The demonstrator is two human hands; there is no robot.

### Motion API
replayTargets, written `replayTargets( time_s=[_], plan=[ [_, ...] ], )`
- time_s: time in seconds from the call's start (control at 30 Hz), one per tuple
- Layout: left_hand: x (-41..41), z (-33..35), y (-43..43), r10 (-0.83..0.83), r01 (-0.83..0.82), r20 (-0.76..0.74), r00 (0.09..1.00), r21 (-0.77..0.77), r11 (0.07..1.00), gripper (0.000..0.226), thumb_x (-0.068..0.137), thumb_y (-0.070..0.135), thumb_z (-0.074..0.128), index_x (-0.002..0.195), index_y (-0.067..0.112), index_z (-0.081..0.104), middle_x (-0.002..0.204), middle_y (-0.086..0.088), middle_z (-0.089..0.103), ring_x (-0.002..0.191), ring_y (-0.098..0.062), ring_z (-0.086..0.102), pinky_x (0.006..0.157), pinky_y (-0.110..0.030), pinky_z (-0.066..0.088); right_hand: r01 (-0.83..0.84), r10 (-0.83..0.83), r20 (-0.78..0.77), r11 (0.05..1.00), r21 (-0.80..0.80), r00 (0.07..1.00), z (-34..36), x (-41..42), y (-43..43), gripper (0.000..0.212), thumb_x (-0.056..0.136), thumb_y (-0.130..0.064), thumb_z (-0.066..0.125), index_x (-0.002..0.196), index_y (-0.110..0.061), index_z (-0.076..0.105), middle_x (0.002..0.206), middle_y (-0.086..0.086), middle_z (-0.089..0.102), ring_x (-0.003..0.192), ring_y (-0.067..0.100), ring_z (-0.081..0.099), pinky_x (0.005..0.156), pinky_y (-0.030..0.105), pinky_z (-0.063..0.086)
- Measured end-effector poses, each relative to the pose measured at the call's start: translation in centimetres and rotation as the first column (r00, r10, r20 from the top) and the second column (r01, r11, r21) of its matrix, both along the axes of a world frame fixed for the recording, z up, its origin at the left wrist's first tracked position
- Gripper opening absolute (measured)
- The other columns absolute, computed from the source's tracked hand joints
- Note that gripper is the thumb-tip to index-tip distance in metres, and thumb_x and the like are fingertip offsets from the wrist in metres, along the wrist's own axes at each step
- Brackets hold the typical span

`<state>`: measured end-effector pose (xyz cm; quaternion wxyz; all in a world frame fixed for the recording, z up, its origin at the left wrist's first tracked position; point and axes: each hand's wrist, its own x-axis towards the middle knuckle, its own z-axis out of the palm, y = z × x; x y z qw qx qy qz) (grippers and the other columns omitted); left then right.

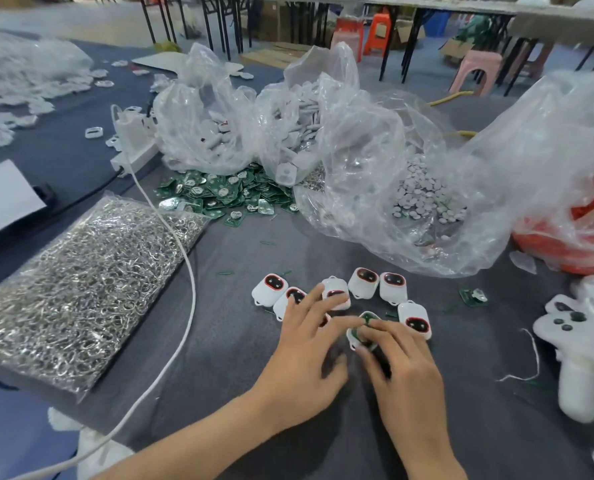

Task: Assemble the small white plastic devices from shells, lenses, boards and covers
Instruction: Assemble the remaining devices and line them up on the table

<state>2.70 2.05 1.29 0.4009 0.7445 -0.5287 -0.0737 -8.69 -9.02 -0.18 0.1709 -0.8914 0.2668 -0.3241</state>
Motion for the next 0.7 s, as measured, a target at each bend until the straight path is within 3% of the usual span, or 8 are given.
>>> replayTargets(
  time_s=[0.13, 0.2, 0.27, 0.4, 0.57, 0.63, 0.7],
  plan=[
    [6.5, 2.0, -2.2, 0.148, -0.14, 0.068, 0.987, -0.102, 0.985, 0.034, 0.084, 0.012, 0.056, 0.117, 0.017, 0.062, 0.13, 0.007, 0.053, 0.137, -0.014, 0.034, 0.114, -0.032, 0.019, 0.038, -0.038, -0.007, 0.998, -0.047, 0.999, -0.1, 0.5, 0.1, 0.028, 0.07, -0.001, 0.082, 0.096, -0.009, 0.075, 0.107, 0.002, 0.071, 0.1, 0.027, 0.067, 0.087, 0.035, 0.045],
    [10.5, 3.1, -4.6, 0.221, -0.217, 0.064, 0.973, -0.063, 0.974, 0.025, 0.089, 0.012, 0.057, 0.114, 0.015, 0.061, 0.12, 0.002, 0.059, 0.124, -0.017, 0.046, 0.101, -0.02, 0.026, 0.046, -0.047, -0.011, 0.995, -0.086, 0.999, 0.2, 0.6, 0.3, 0.021, 0.078, -0.008, 0.073, 0.099, -0.012, 0.075, 0.111, 0.001, 0.07, 0.097, 0.025, 0.068, 0.081, 0.035, 0.053],
    [14.3, 3.8, -7.1, 0.276, -0.275, 0.067, 0.959, -0.01, 0.961, 0.022, 0.092, 0.012, 0.056, 0.114, 0.011, 0.059, 0.117, -0.004, 0.06, 0.114, -0.02, 0.052, 0.089, -0.015, 0.028, 0.074, -0.078, -0.034, 0.991, -0.107, 0.996, 0.5, 0.8, 0.4, 0.028, 0.078, -0.015, 0.066, 0.105, -0.015, 0.073, 0.115, 0.002, 0.069, 0.093, 0.023, 0.069, 0.073, 0.034, 0.057],
    [19.7, 4.3, -11.8, 0.323, -0.331, 0.123, 0.938, 0.05, 0.942, 0.032, 0.096, 0.012, 0.049, 0.127, 0.006, 0.052, 0.133, -0.013, 0.051, 0.122, -0.026, 0.049, 0.097, -0.023, 0.031, 0.09, -0.099, -0.088, 0.991, -0.103, 0.991, 0.4, 1.1, 0.4, 0.036, 0.078, -0.021, 0.079, 0.113, -0.014, 0.07, 0.119, 0.006, 0.066, 0.097, 0.027, 0.069, 0.075, 0.039, 0.057],
    [23.3, 5.4, -16.2, 0.172, -0.239, 0.282, 0.944, 0.224, 0.945, 0.05, 0.1, 0.014, 0.038, 0.147, 0.002, 0.026, 0.157, -0.015, 0.019, 0.145, -0.03, 0.017, 0.118, -0.042, 0.018, 0.083, -0.089, -0.116, 0.995, -0.059, 0.989, 0.5, 1.2, 0.5, 0.057, 0.072, -0.026, 0.082, 0.126, -0.021, 0.063, 0.121, 0.006, 0.064, 0.104, 0.024, 0.066, 0.078, 0.037, 0.054],
    [24.7, 6.0, -17.4, 0.19, -0.271, 0.276, 0.942, 0.295, 0.916, 0.052, 0.101, 0.018, 0.037, 0.148, 0.001, 0.023, 0.157, -0.018, 0.019, 0.145, -0.032, 0.017, 0.118, -0.044, 0.017, 0.069, -0.074, -0.131, 0.997, -0.043, 0.989, 0.5, 1.1, 0.5, 0.062, 0.074, -0.028, 0.08, 0.132, -0.025, 0.057, 0.121, 0.004, 0.062, 0.107, 0.022, 0.064, 0.081, 0.037, 0.052],
    [25.6, 6.4, -18.2, 0.229, -0.306, 0.243, 0.943, 0.353, 0.884, 0.05, 0.102, 0.022, 0.036, 0.146, 0.0, 0.029, 0.15, -0.022, 0.031, 0.14, -0.035, 0.028, 0.115, -0.043, 0.024, 0.067, -0.067, -0.143, 0.998, -0.005, 0.987, 0.6, 1.1, 0.6, 0.068, 0.074, -0.031, 0.079, 0.136, -0.024, 0.052, 0.122, 0.002, 0.061, 0.108, 0.022, 0.063, 0.083, 0.037, 0.051]
  ],
)
